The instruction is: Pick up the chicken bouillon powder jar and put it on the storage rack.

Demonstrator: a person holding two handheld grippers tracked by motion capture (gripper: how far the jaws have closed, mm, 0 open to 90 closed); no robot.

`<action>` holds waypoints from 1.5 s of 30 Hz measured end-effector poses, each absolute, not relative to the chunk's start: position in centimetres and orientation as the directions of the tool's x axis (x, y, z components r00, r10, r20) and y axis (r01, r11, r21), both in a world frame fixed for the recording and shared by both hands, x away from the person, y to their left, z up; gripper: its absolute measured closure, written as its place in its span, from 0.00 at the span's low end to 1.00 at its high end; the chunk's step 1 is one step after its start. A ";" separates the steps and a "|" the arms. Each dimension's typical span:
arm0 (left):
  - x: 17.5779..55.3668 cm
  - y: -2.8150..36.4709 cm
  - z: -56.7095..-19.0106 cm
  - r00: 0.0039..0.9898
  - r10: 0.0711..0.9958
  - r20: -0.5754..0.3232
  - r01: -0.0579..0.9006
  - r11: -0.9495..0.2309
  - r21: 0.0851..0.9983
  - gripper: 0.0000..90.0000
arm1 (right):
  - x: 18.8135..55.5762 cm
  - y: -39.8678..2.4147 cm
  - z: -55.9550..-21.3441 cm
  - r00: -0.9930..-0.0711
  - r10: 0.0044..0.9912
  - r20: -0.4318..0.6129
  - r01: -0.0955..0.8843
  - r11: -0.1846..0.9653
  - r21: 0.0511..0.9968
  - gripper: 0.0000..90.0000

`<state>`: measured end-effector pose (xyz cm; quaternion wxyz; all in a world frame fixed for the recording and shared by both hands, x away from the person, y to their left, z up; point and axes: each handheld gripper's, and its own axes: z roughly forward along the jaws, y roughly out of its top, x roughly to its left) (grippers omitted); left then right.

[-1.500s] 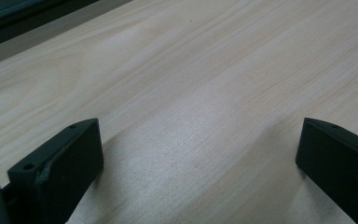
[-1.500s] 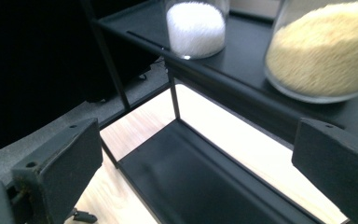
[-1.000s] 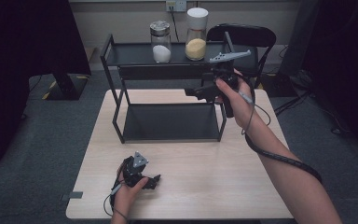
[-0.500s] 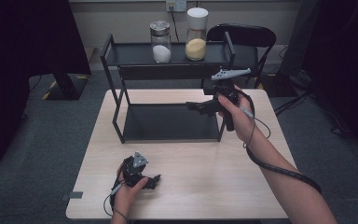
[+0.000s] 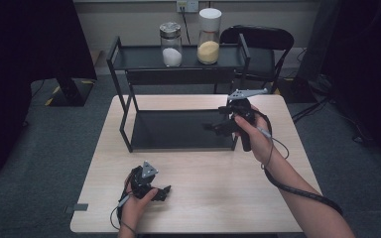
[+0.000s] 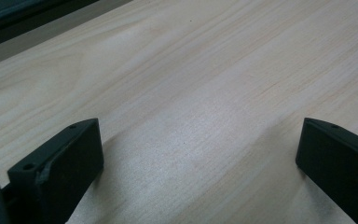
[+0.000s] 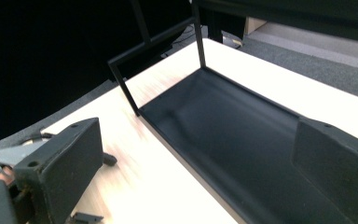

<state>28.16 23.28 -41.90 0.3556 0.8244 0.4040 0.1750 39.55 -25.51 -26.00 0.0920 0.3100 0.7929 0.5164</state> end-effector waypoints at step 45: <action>28.2 23.3 -41.9 0.612 0.791 0.001 0.542 -0.420 0.728 0.00 | 36.3 -31.8 -36.3 -0.744 0.635 0.209 0.482 0.294 0.825 0.02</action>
